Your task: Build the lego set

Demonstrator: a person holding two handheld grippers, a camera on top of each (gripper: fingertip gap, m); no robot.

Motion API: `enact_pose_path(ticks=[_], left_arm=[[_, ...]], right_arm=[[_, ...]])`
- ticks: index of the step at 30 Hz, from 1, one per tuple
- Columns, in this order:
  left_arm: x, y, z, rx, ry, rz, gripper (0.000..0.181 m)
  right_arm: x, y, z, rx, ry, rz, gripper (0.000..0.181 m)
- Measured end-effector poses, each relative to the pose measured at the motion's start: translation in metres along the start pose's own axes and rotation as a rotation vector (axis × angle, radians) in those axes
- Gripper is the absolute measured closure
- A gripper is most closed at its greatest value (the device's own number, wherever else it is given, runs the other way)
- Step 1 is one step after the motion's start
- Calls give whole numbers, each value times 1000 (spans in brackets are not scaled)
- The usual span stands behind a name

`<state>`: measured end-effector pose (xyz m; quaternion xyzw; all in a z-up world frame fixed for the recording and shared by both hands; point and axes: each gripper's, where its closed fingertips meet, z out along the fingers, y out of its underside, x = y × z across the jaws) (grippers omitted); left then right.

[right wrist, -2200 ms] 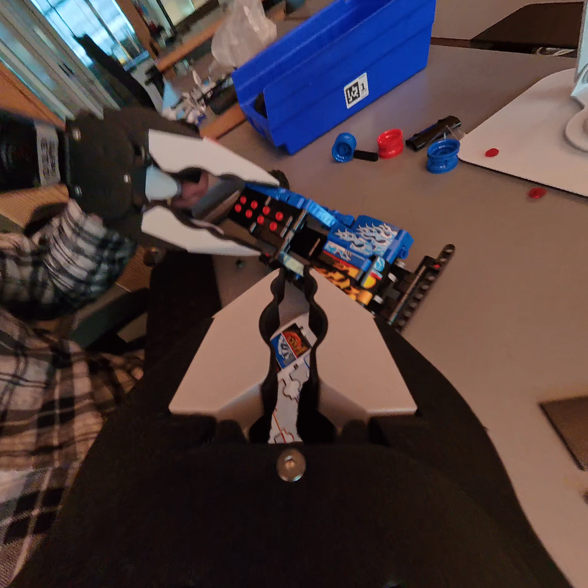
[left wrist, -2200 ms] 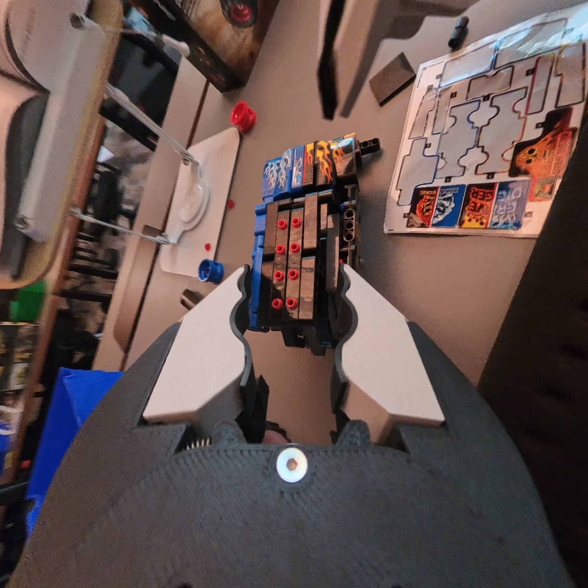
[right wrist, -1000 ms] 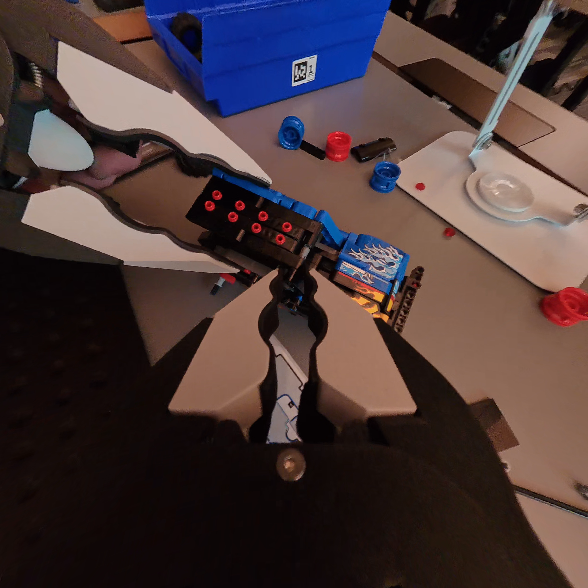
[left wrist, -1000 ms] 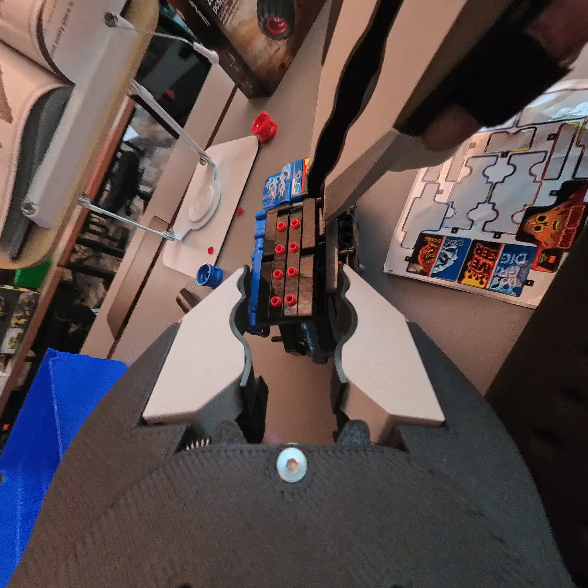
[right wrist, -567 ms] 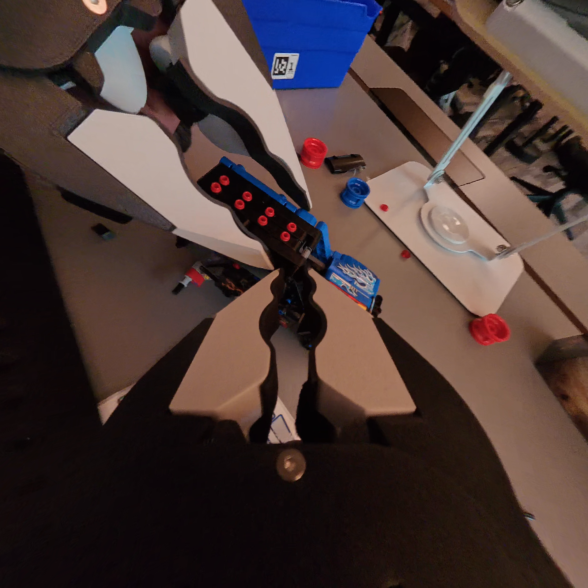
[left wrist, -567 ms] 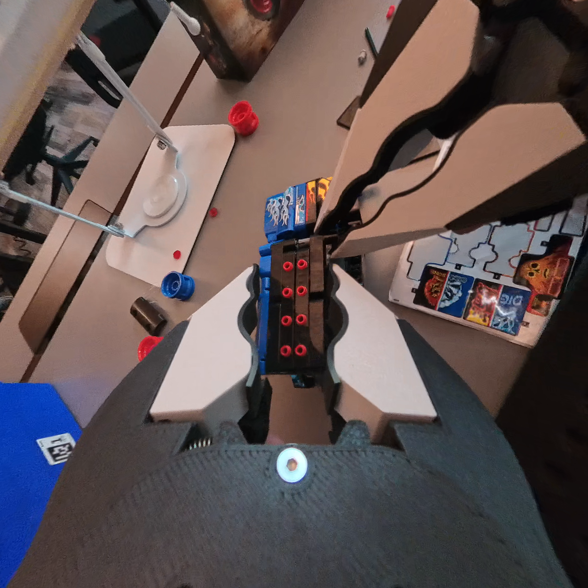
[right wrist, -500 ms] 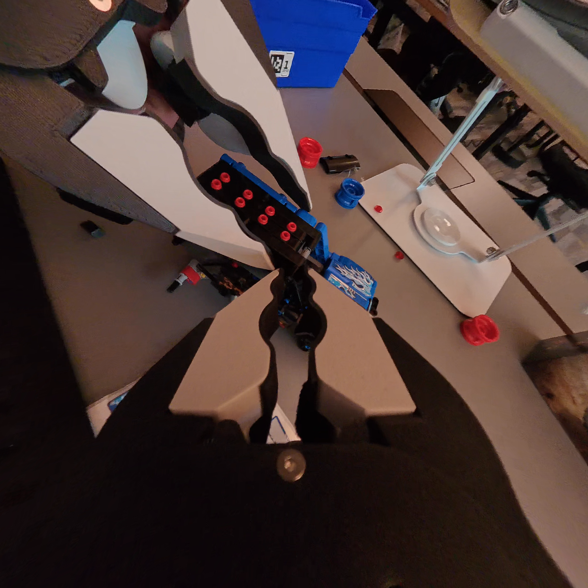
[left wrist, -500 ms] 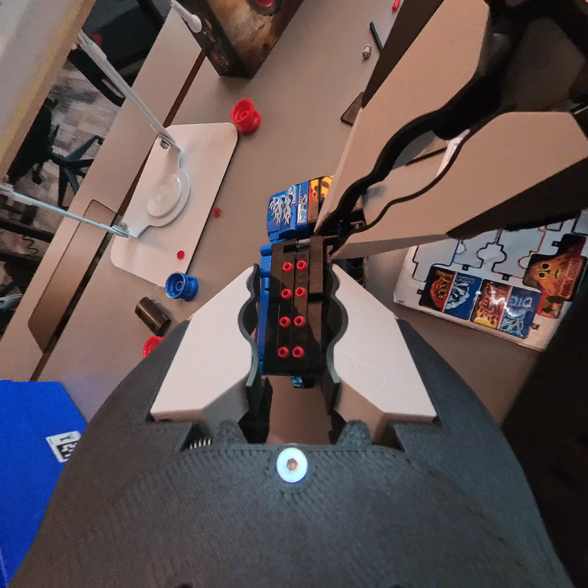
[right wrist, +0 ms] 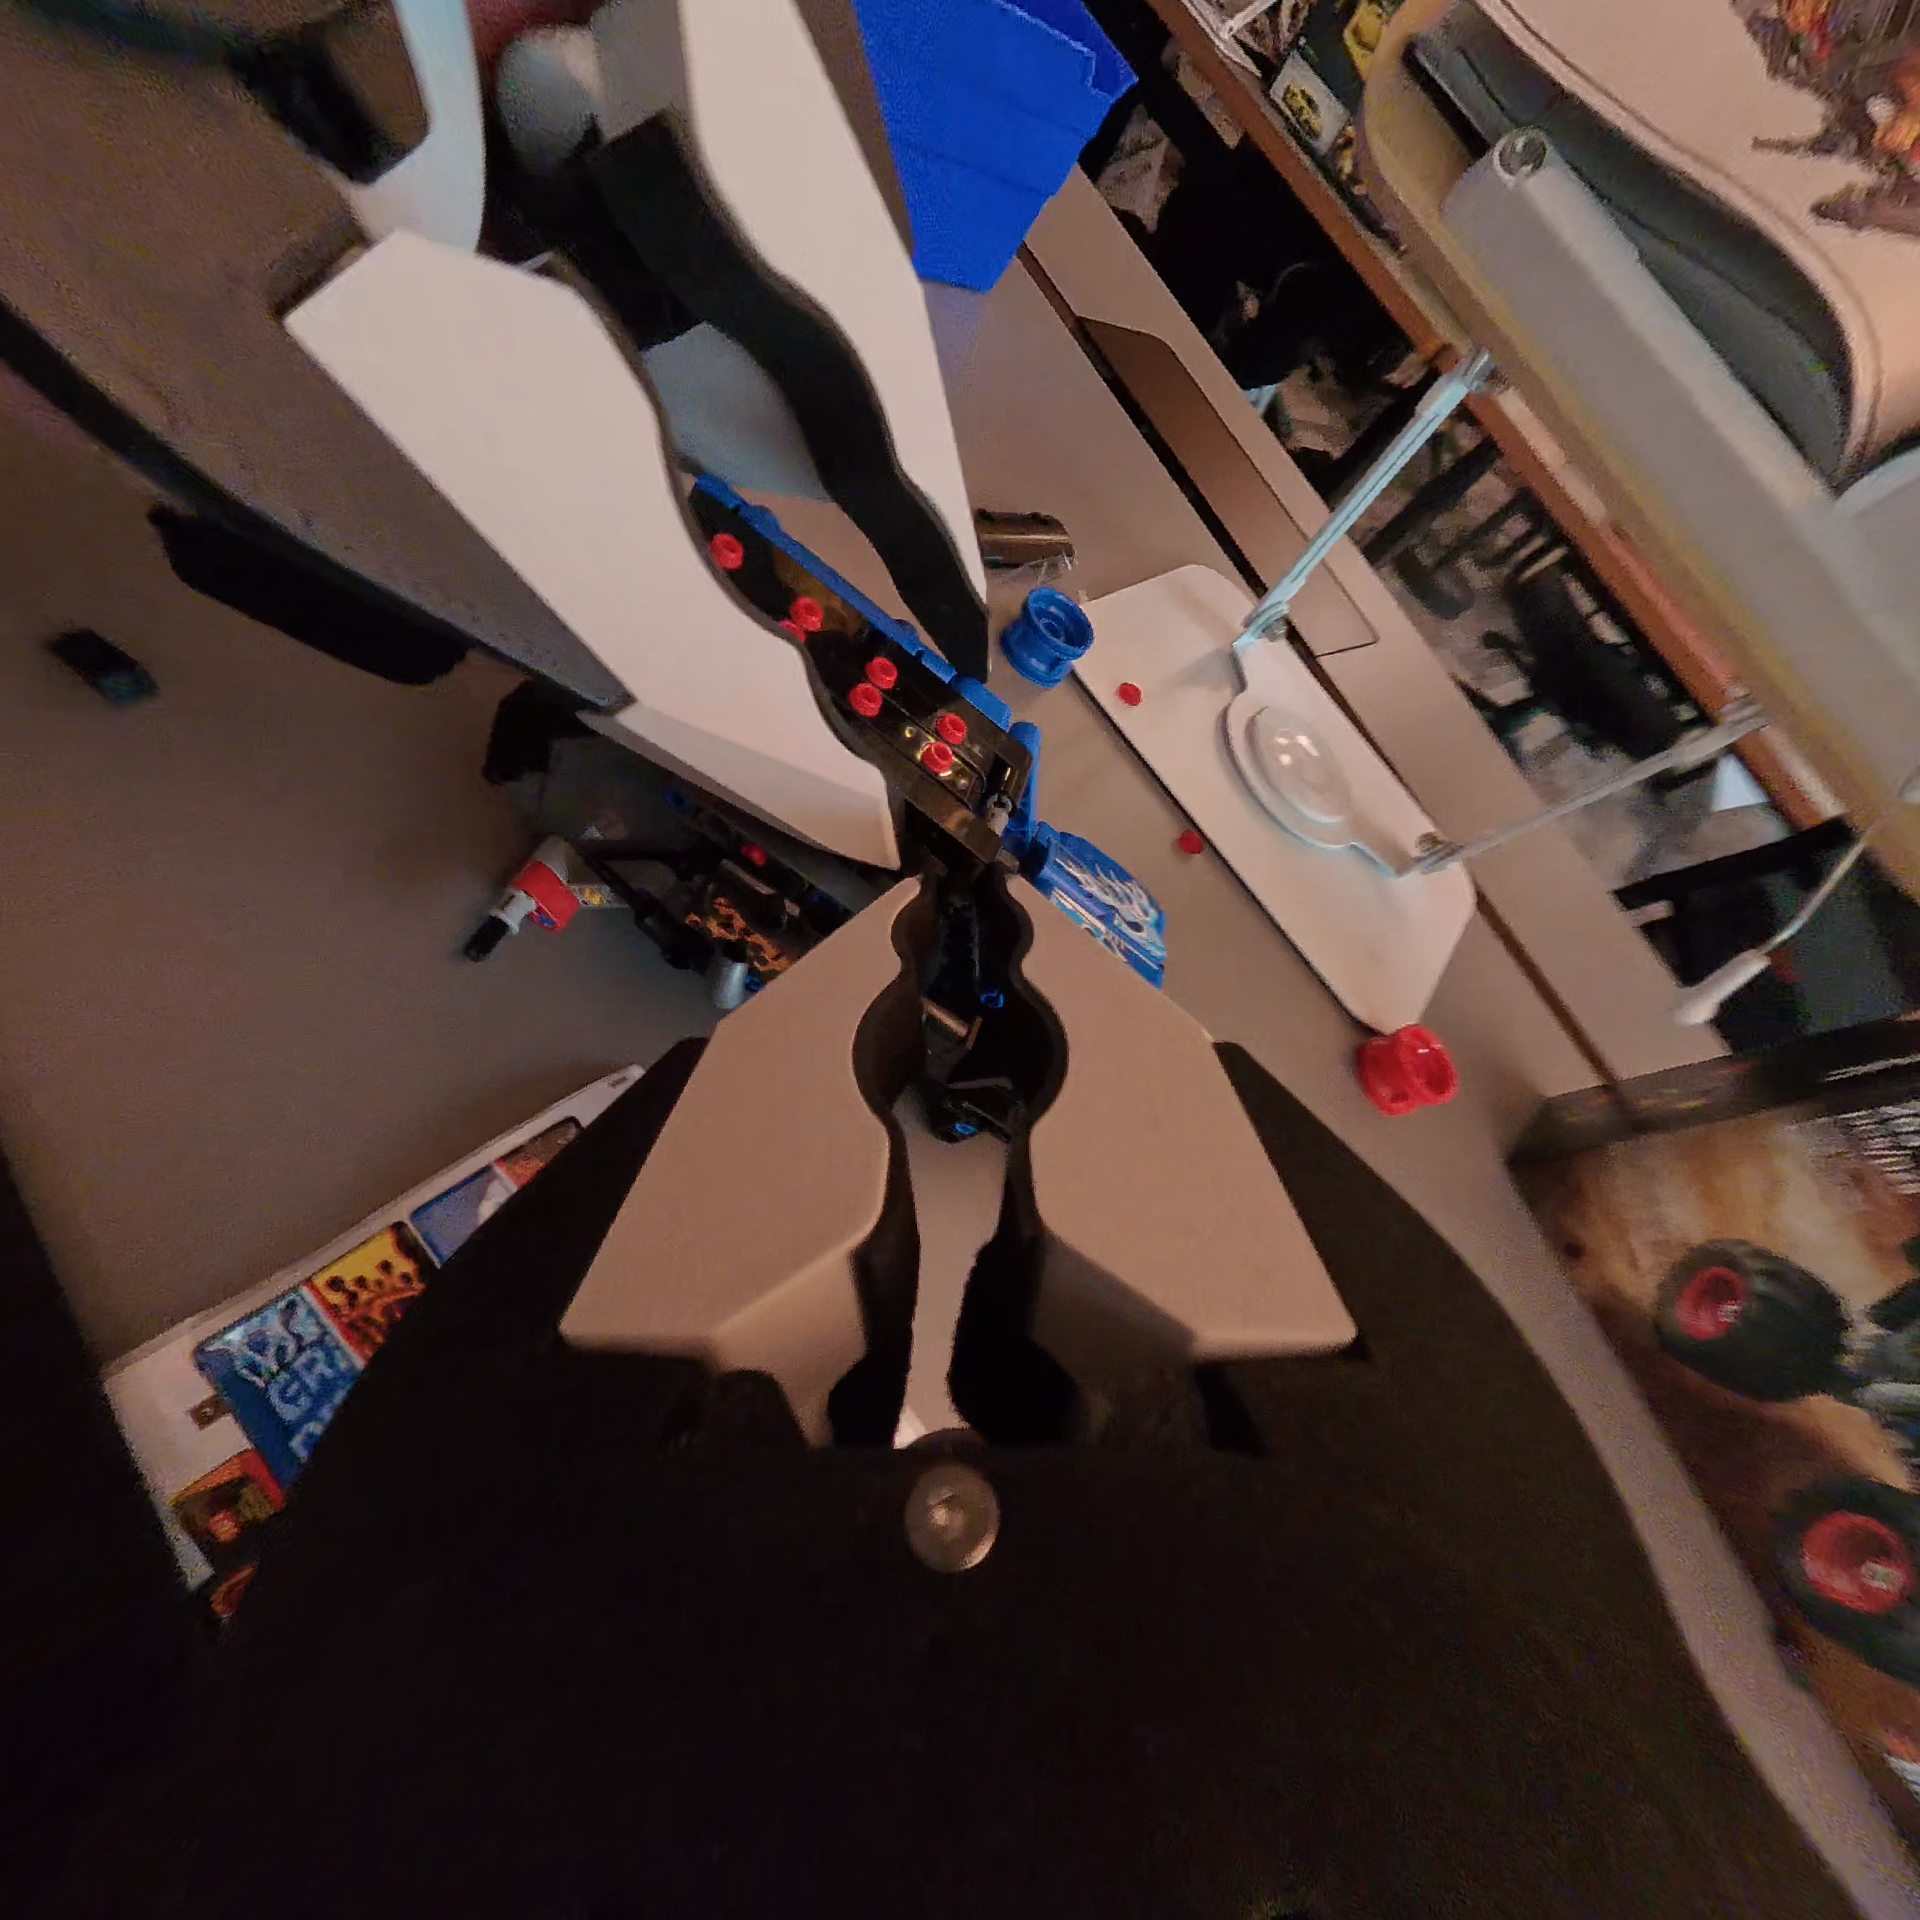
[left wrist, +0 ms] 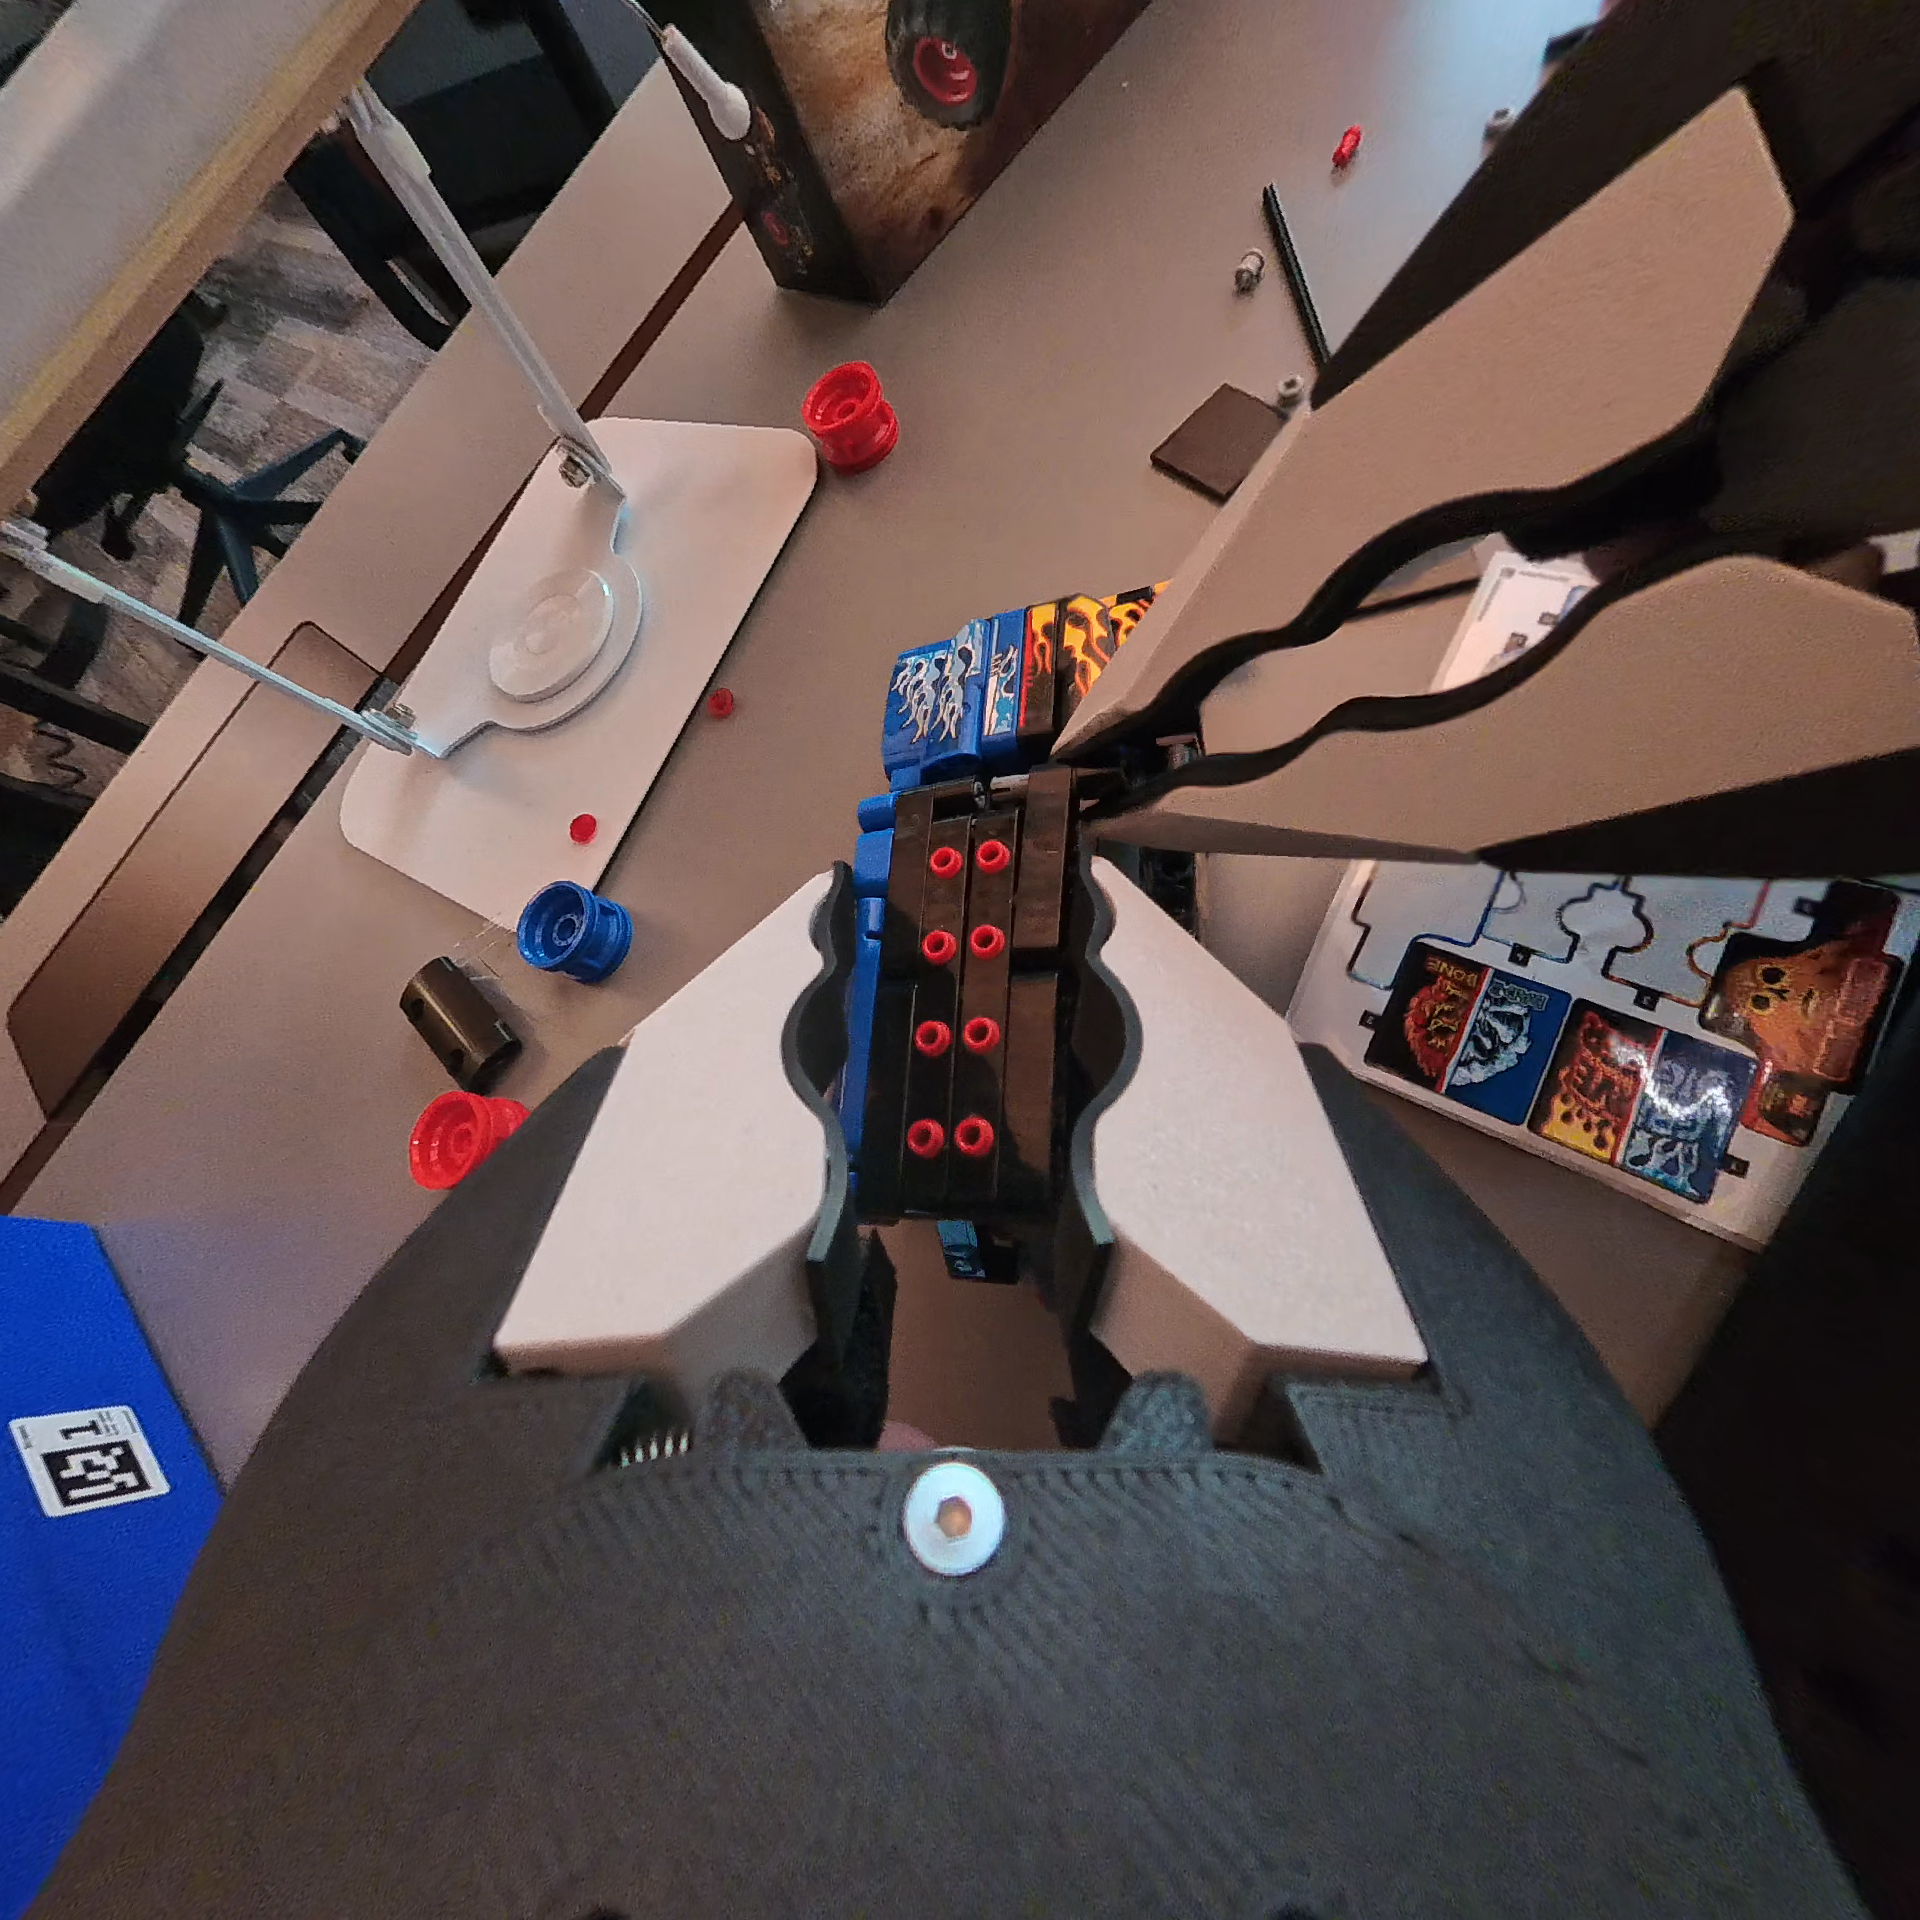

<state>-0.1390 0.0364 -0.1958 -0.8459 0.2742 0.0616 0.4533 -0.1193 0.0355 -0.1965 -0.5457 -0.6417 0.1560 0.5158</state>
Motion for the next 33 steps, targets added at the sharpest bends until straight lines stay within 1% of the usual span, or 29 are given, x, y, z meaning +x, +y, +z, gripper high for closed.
enact_pose_path(ticks=[2, 5, 9, 10, 11, 13, 14, 16, 17, 18, 20, 22, 26, 33], left_arm=[[1, -1, 0, 4, 4, -1, 141], [0, -1, 1, 18, 5, -16, 141], [-1, -1, 1, 16, -3, -38, 141], [-1, -1, 2, 14, -4, -41, 141], [-1, -2, 2, 15, -7, -40, 141], [0, -3, 3, 28, -11, -43, 141], [-1, -2, 3, 32, -11, -47, 141], [-1, -3, 4, 51, 0, -69, 141], [0, -4, 5, 55, 1, -70, 141], [1, -5, 5, 52, -1, -59, 141], [1, -6, 4, 59, 8, -56, 141], [2, -6, 3, 58, 14, -51, 141], [2, -7, 3, 42, 21, -54, 140], [3, -12, 9, 12, 7, -22, 141]], right_arm=[[0, 1, -1, 19, -34, 49, 176], [1, 0, 0, 20, -22, 48, 176], [3, 1, 0, -42, 120, -212, 176], [4, 1, 0, -45, 128, -246, 176], [4, 2, -1, -37, 115, -229, 176], [5, 2, -1, -12, 63, -130, 176], [4, 2, -1, 14, 18, -39, 176], [5, 1, -1, 87, -143, 256, 175], [5, 2, -2, 98, -168, 300, 175], [5, 3, -3, 87, -143, 252, 176], [6, 3, -3, 60, -55, 96, 176], [6, 1, -4, 49, -13, 8, 176], [8, -1, -5, 37, 37, -67, 174], [10, 4, -3, -23, 75, -91, 176]])
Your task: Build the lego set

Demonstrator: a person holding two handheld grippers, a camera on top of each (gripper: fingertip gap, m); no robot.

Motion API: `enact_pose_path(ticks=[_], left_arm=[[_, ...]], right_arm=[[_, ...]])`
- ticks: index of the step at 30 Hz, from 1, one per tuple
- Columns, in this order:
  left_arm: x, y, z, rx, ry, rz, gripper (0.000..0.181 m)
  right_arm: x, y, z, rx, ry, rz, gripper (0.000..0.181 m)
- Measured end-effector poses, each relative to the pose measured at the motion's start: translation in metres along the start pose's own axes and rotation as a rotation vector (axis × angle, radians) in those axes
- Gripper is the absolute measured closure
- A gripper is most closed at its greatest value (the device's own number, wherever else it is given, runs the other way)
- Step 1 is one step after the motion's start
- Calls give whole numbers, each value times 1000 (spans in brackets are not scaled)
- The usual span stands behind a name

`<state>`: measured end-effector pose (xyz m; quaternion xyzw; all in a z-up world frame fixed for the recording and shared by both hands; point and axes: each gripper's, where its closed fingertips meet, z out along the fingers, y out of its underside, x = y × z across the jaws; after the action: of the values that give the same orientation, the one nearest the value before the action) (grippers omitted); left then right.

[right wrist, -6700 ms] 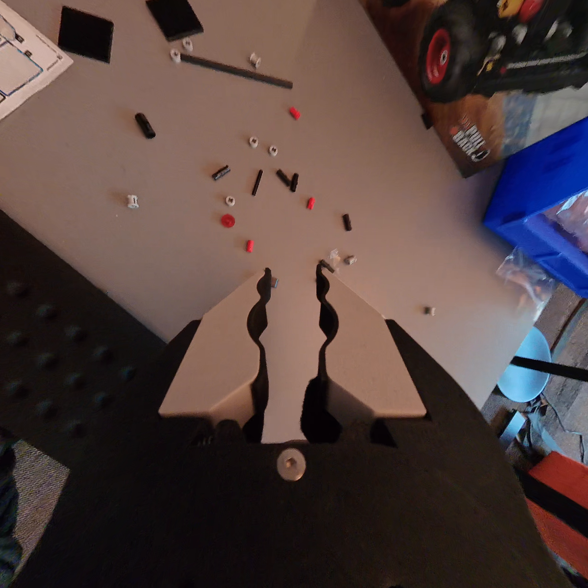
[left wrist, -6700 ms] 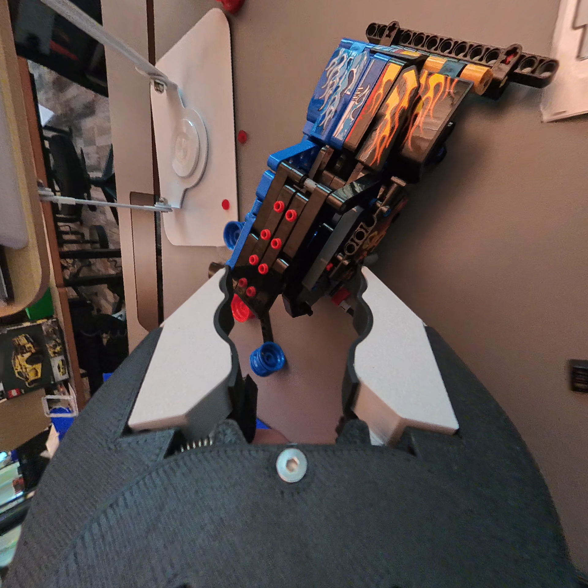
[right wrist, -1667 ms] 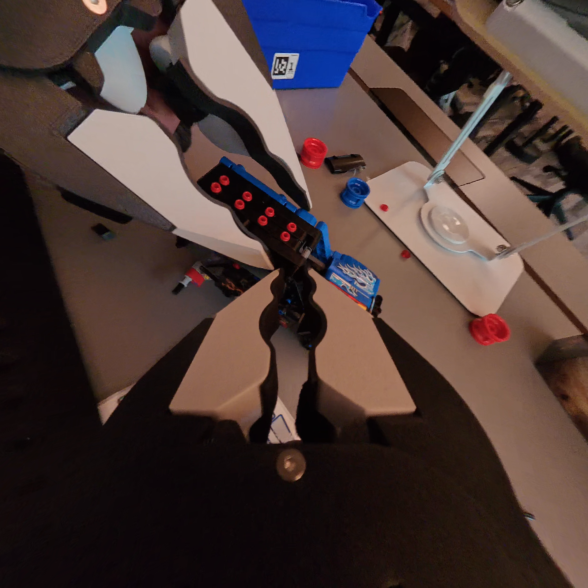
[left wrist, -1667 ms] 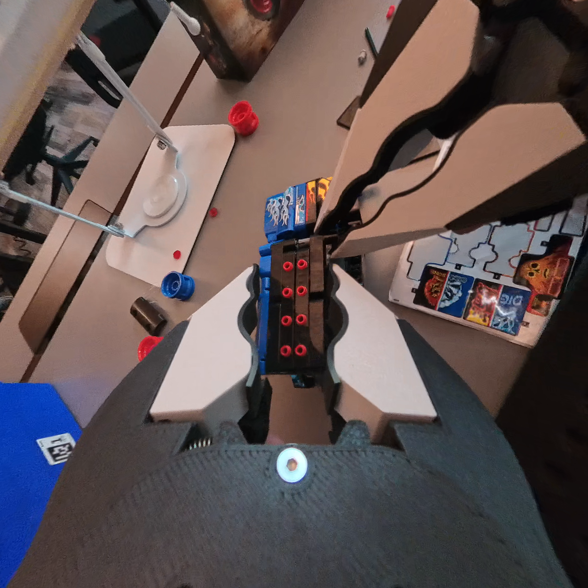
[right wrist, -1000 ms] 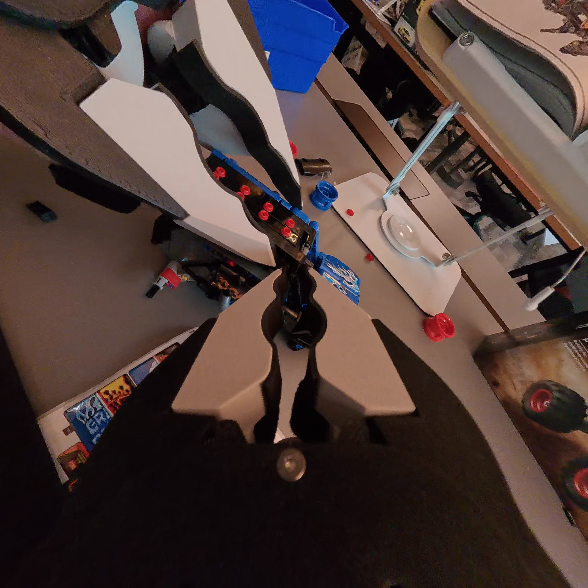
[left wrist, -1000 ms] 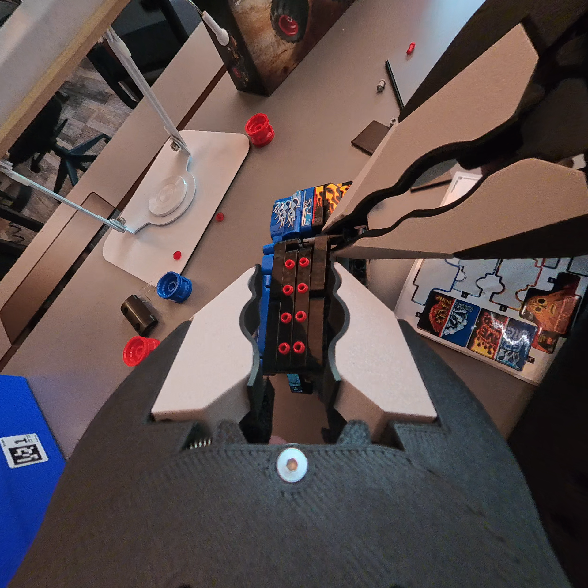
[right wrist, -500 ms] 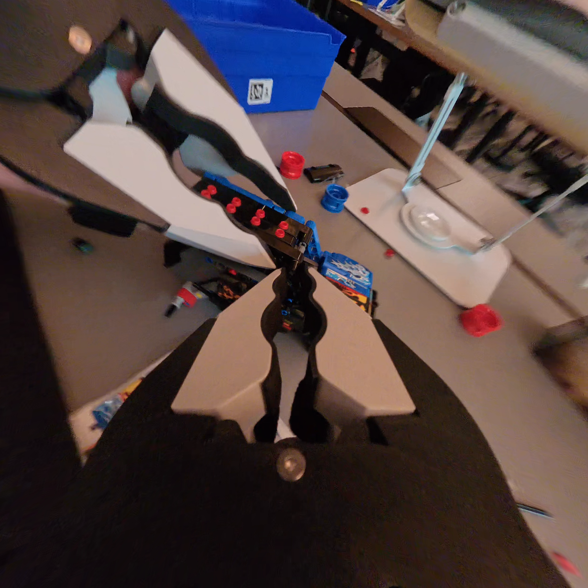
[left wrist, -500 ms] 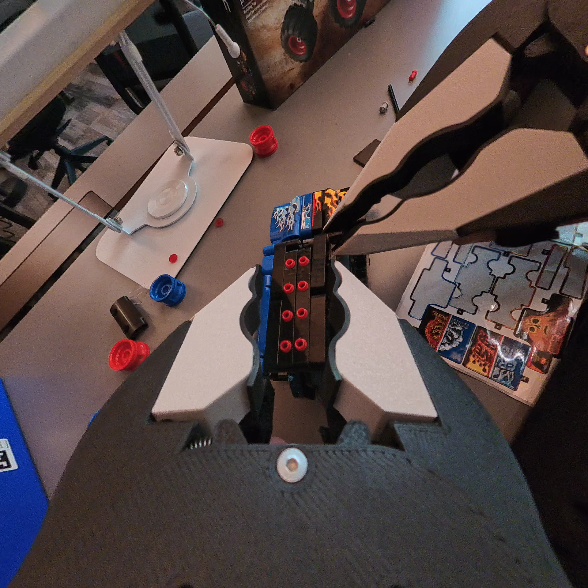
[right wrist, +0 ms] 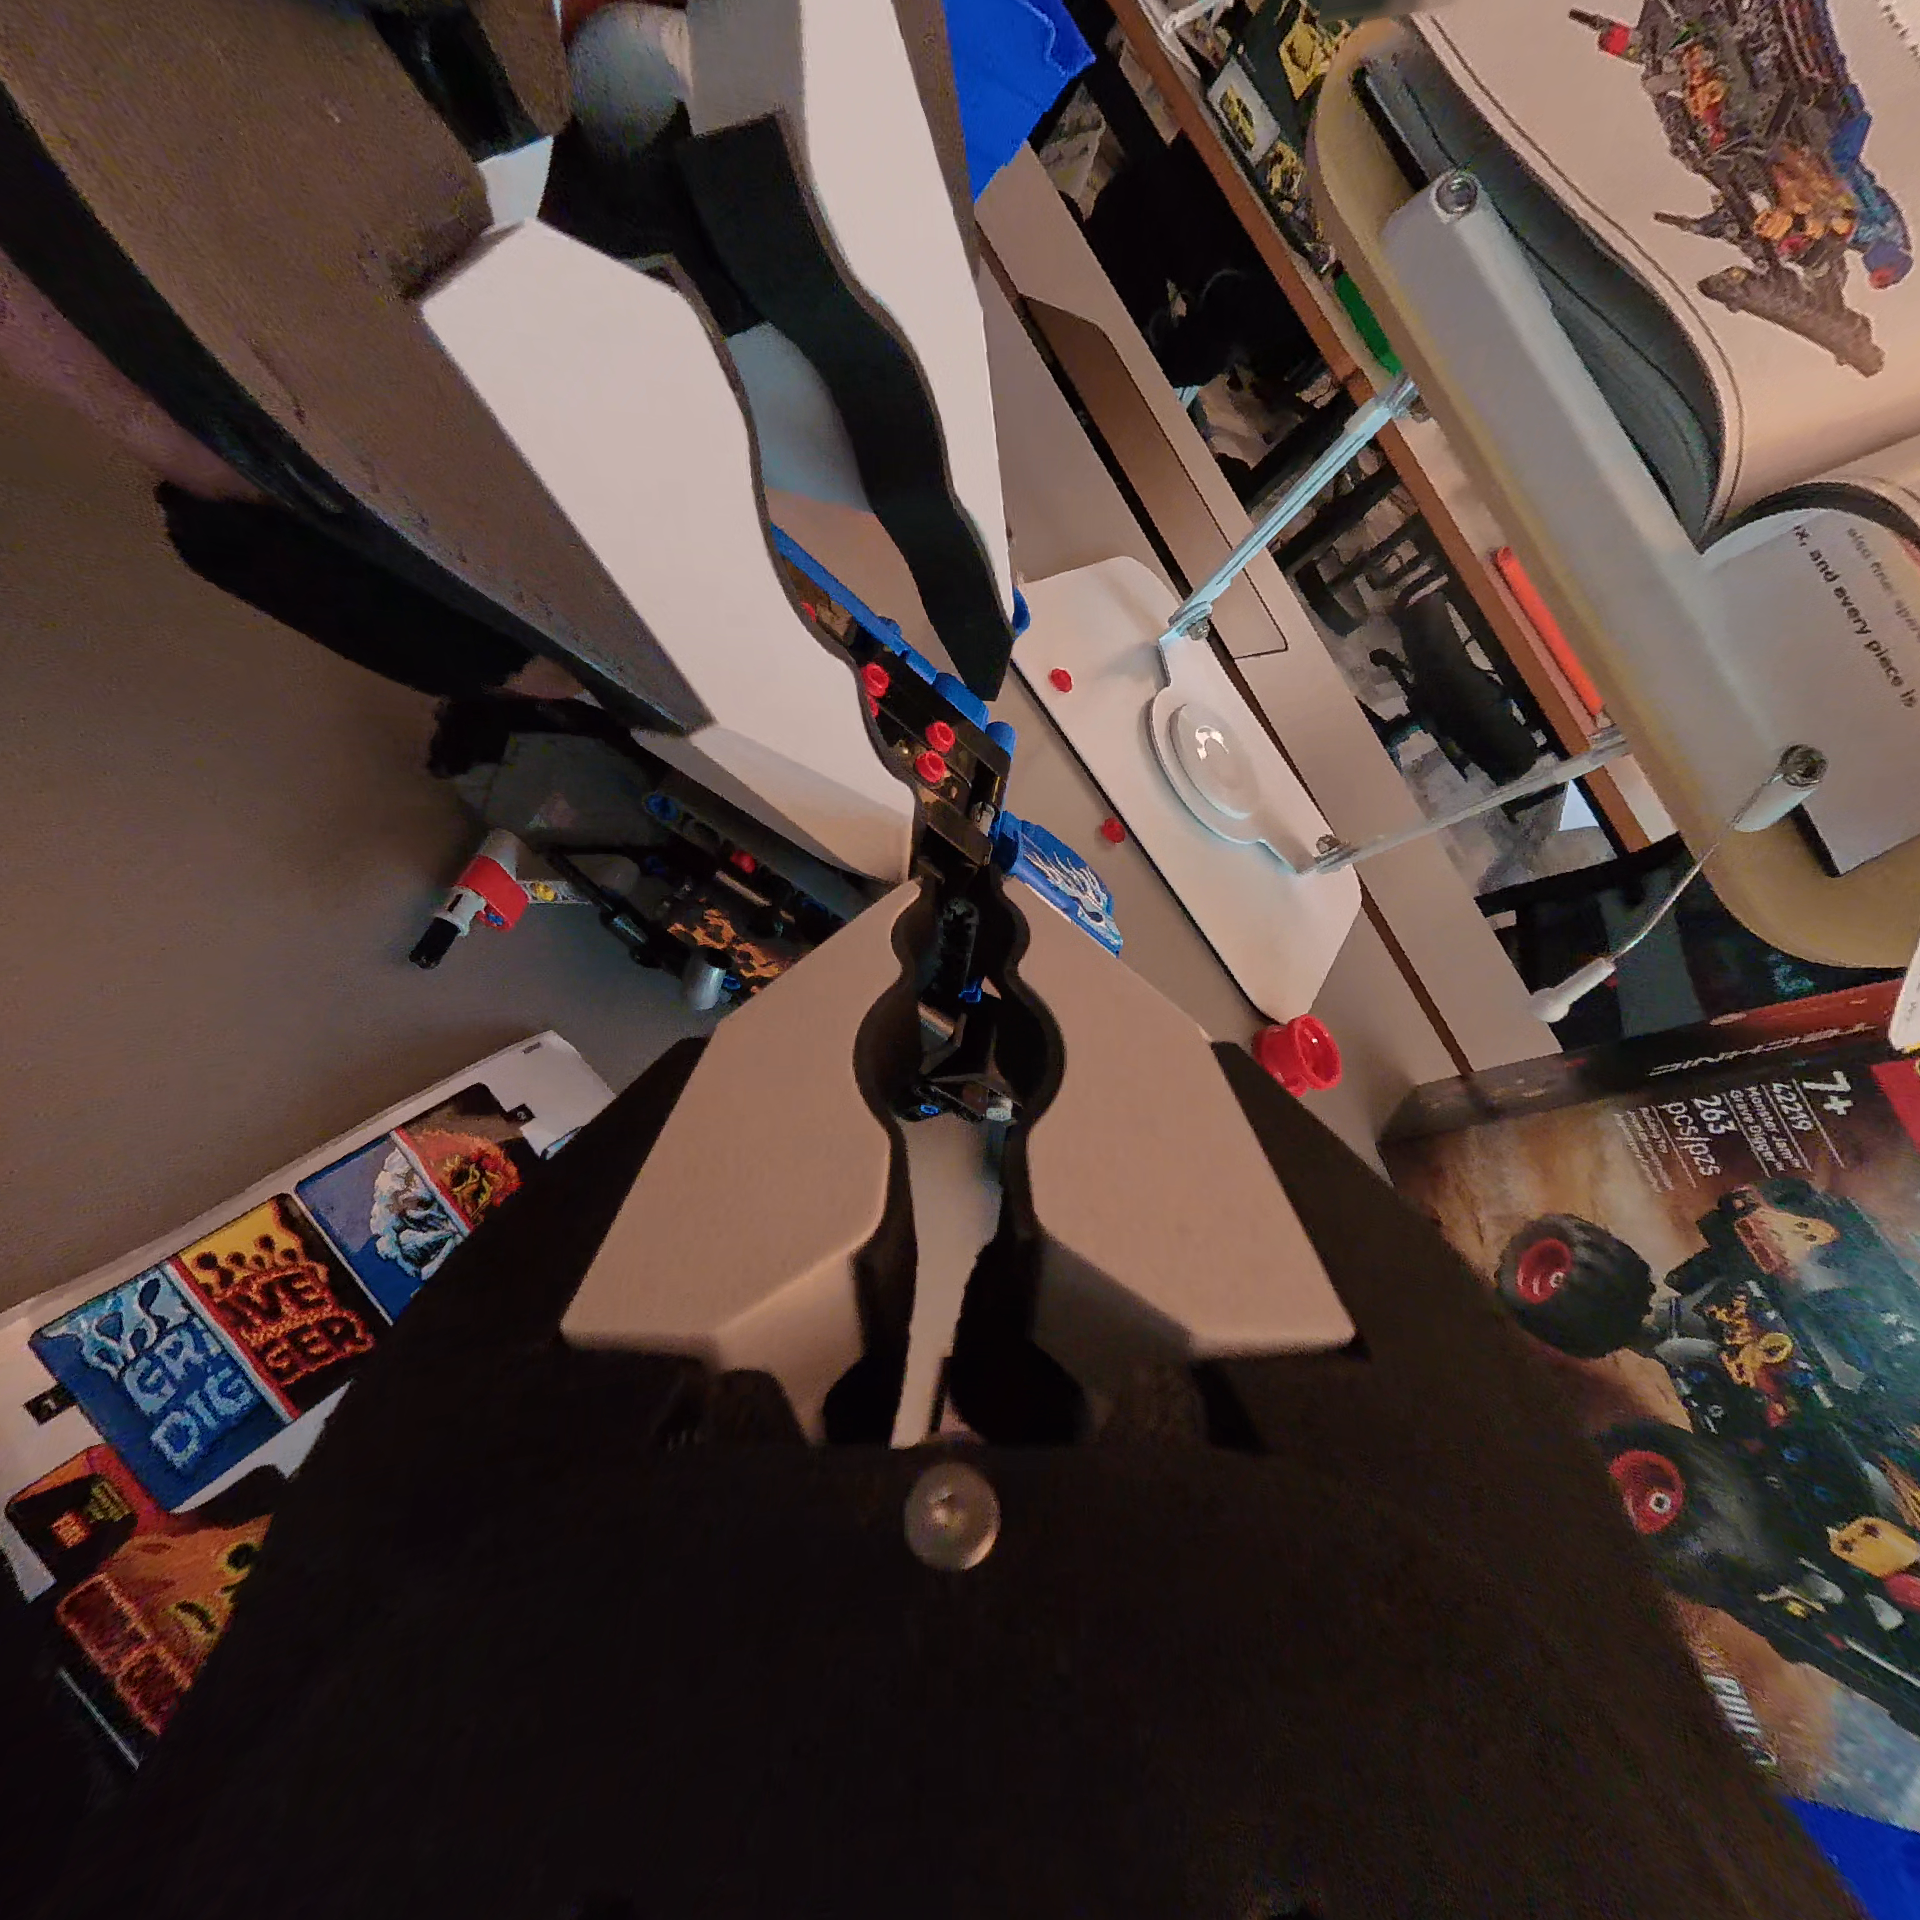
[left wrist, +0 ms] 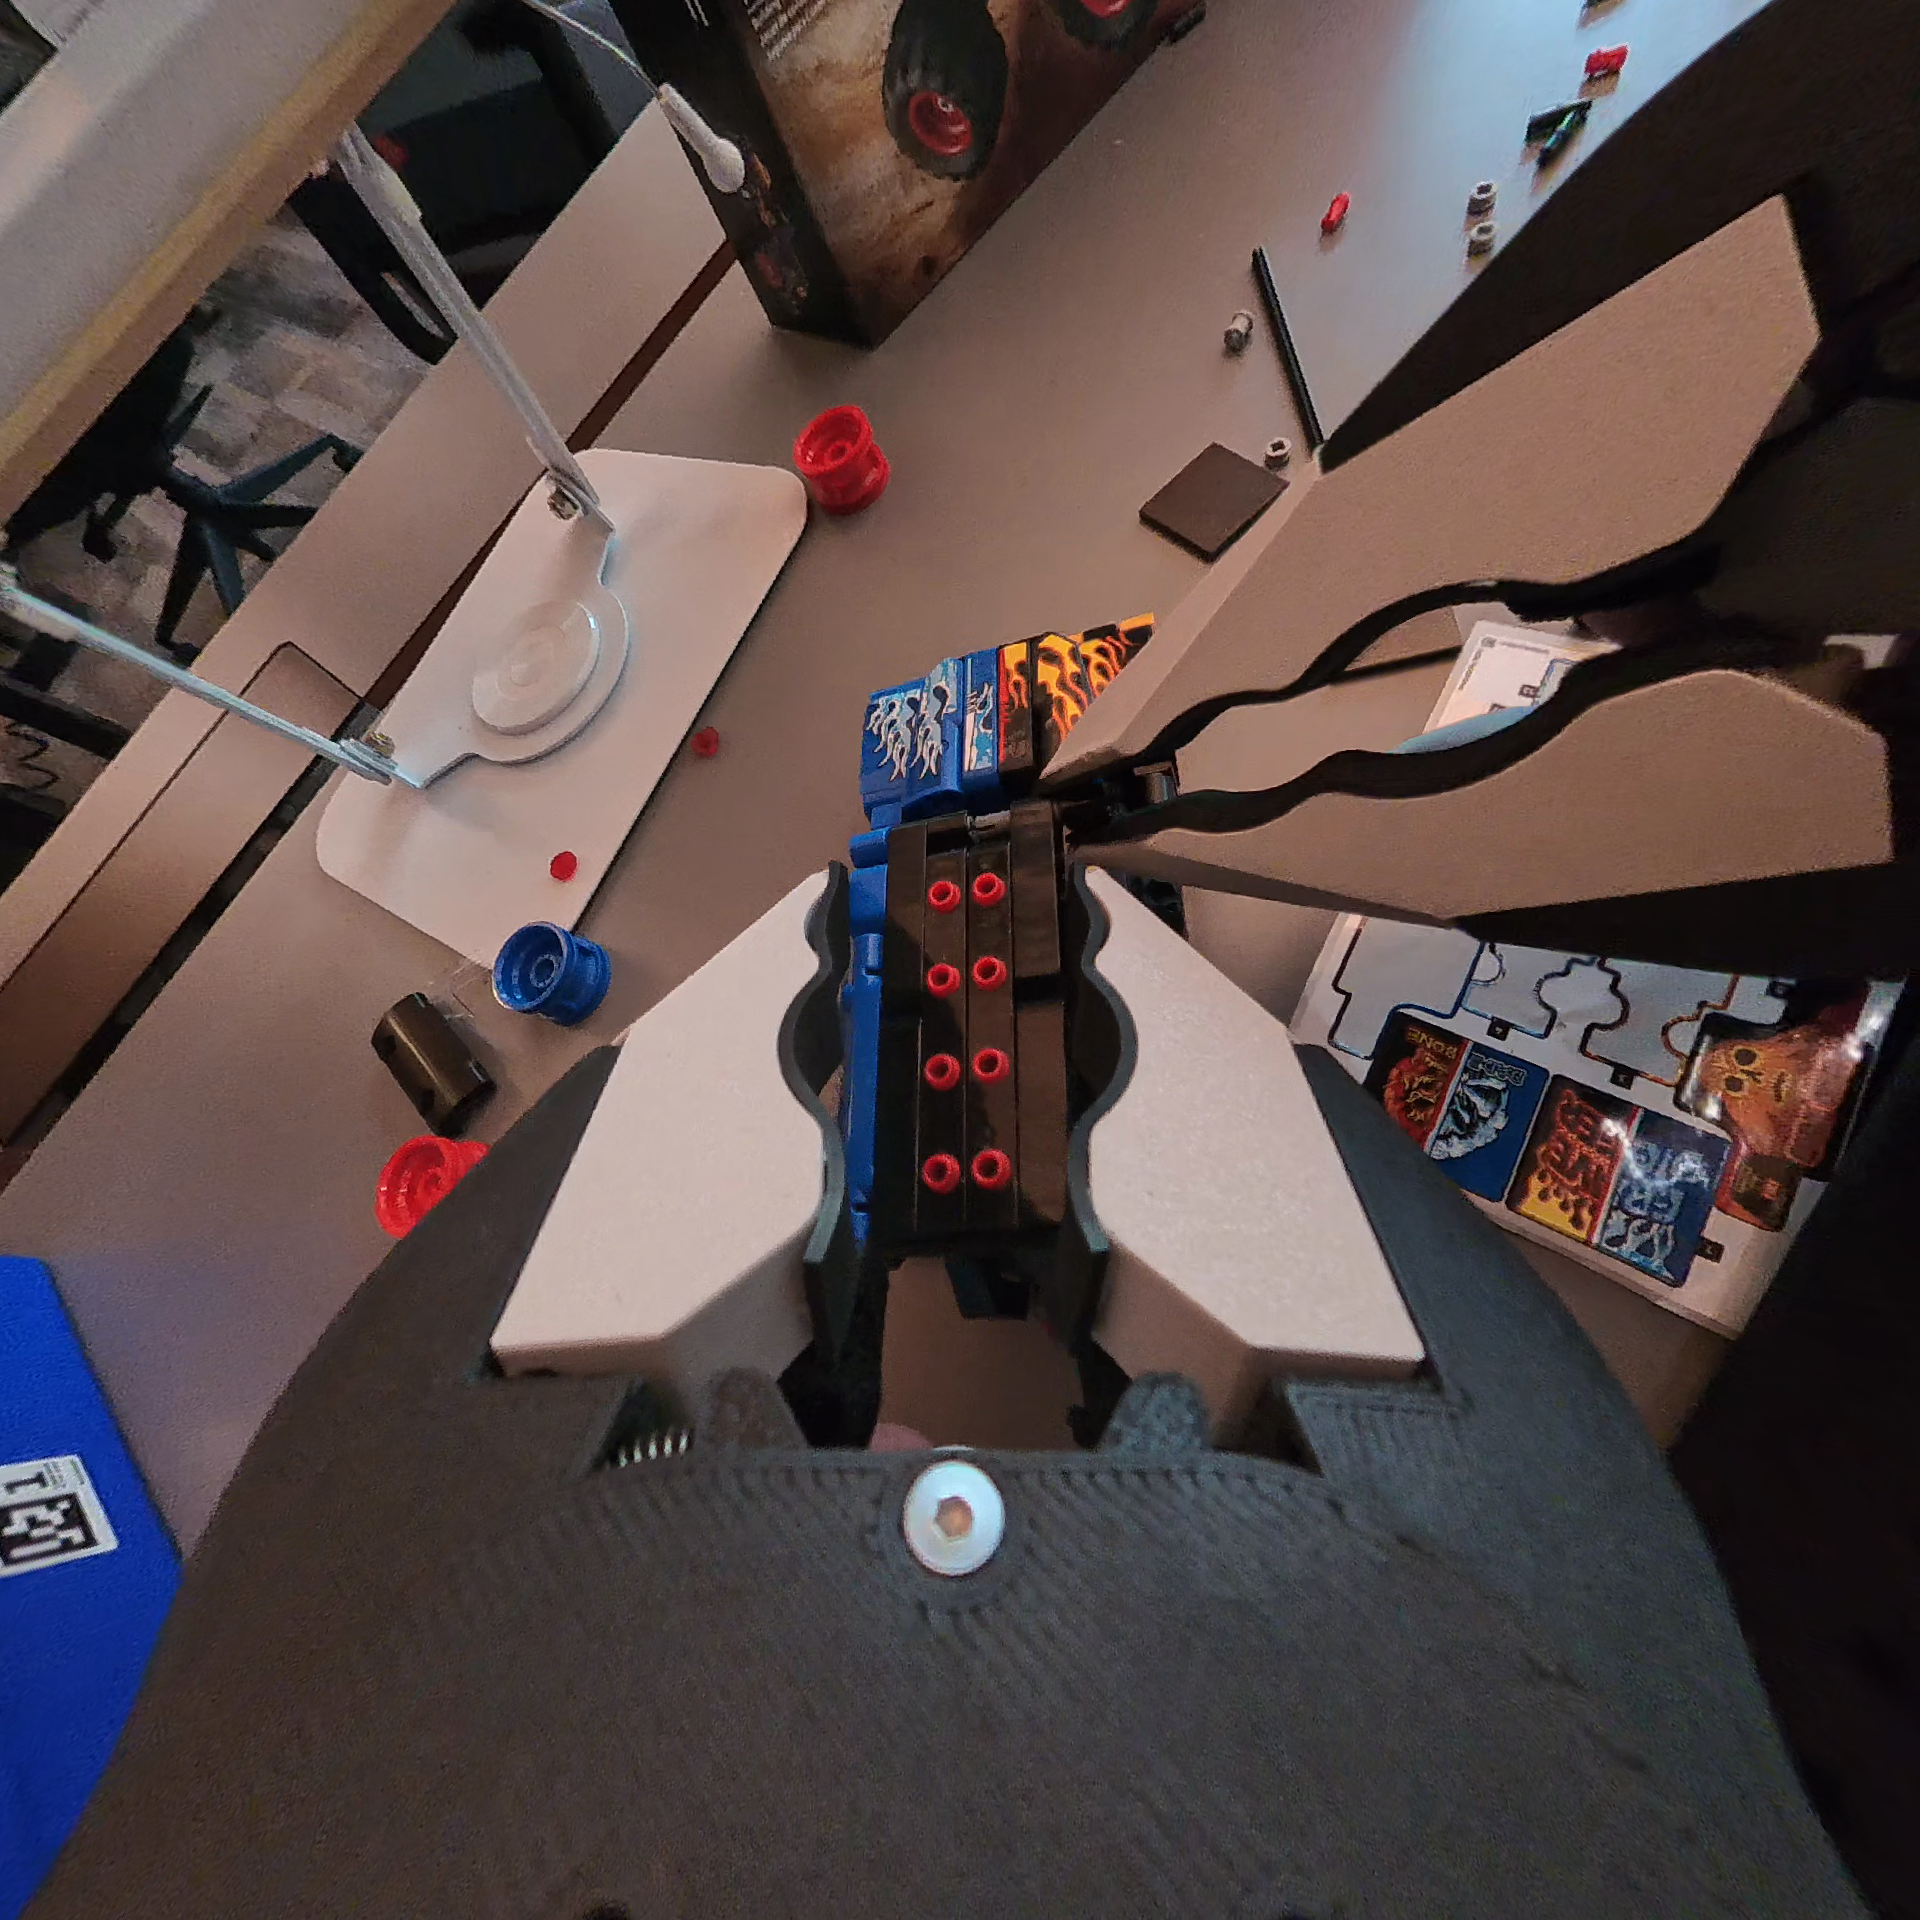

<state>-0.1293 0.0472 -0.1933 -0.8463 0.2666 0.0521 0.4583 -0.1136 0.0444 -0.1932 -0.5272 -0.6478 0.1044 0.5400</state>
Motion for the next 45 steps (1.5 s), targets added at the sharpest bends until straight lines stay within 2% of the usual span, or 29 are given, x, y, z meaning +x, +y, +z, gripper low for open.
enact_pose_path(ticks=[6, 9, 13, 15, 16, 17, 21, 22, 23, 29, 31, 34, 37, 38, 41, 45], left_arm=[[-3, 0, 2, 9, -9, -41, 141], [-3, 1, 3, 27, 3, -60, 141], [-2, 0, 3, 51, 27, -93, 141], [-2, -1, 4, 56, 26, -95, 141], [-2, -2, 5, 54, 20, -91, 141], [-1, -3, 6, 53, 13, -84, 141], [0, -4, 5, 62, 21, -78, 141], [0, -3, 5, 66, 27, -85, 141], [0, -3, 5, 69, 32, -91, 141], [2, -4, 4, 83, 37, -90, 141], [2, -4, 5, 81, 40, -90, 141], [4, -4, 4, 90, 42, -81, 140], [5, -5, 3, 97, 50, -83, 140], [5, -5, 3, 98, 44, -74, 140], [7, -6, 3, 101, 31, -36, 141], [9, -7, 5, 85, 34, -42, 142]], right_arm=[[2, 0, 1, -14, 45, -71, 177], [2, 1, 0, 0, 33, -44, 177], [3, 0, -1, 56, -71, 158, 178], [4, 1, -1, 113, -198, 425, 176], [5, 2, -2, 126, -223, 489, 176], [6, 3, -2, 116, -198, 454, 177], [6, 4, -4, 35, -12, 58, 177], [6, 4, -4, 29, 4, 18, 177], [6, 4, -5, 35, -9, 36, 177], [6, 4, -8, 162, -274, 465, 176], [5, 4, -8, 145, -225, 374, 177], [4, 5, -10, 92, -77, 71, 177], [4, 5, -12, 75, -17, -56, 176], [4, 5, -12, 74, -5, -83, 176], [4, 6, -11, 86, -48, -1, 176], [7, -1, -10, 84, -1, -40, 179]])
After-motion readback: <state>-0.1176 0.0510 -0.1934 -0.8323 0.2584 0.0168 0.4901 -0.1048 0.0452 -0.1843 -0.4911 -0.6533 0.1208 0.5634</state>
